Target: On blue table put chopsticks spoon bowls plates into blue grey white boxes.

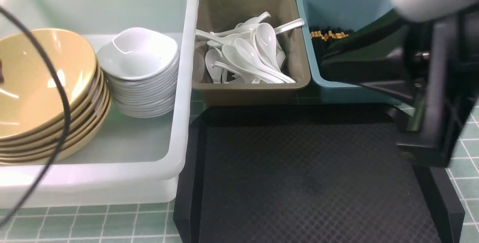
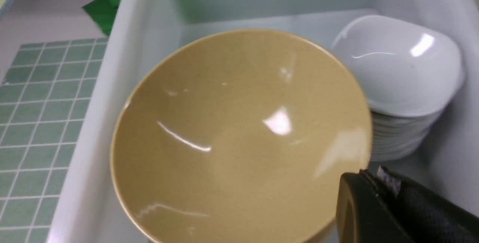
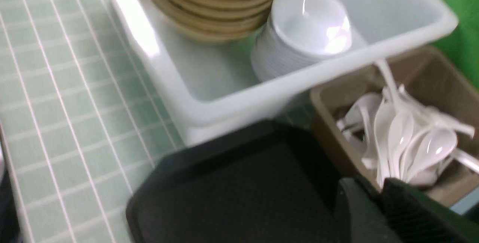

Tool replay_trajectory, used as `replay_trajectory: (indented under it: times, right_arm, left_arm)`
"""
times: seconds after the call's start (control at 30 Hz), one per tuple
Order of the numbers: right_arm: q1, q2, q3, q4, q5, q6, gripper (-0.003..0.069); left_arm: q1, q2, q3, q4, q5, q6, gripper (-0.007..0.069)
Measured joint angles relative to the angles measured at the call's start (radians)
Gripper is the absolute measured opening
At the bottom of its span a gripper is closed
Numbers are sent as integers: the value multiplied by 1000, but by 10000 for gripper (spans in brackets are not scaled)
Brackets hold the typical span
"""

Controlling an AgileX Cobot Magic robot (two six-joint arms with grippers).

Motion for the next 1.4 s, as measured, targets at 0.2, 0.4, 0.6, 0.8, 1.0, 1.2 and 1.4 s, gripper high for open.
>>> replay_trajectory:
  times: [0.2,0.4,0.6,0.8,1.0,1.2,1.4]
  right_arm:
    - [0,-205,193,26,-171,8,131]
    - [0,-404,384,52,-297,8,131]
    - [0,-487,505,58,-448,8,133]
    - [0,-490,525,59,-490,8,141]
    - [0,-490,530,59,-474,8,143]
    - [0,-490,530,59,-472,8,150]
    - [0,-491,535,59,-474,9,152]
  left_arm:
    - [-54,-274,221,-1,-49,2,1]
    - [-54,-569,453,-11,-128,2,1]
    - [-54,-763,584,-13,-267,2,1]
    - [-54,-805,646,-13,-299,2,1]
    - [-54,-806,704,-14,-299,2,1]
    - [-54,-806,761,-14,-299,2,1]
    - [-54,-806,820,-14,-298,2,1]
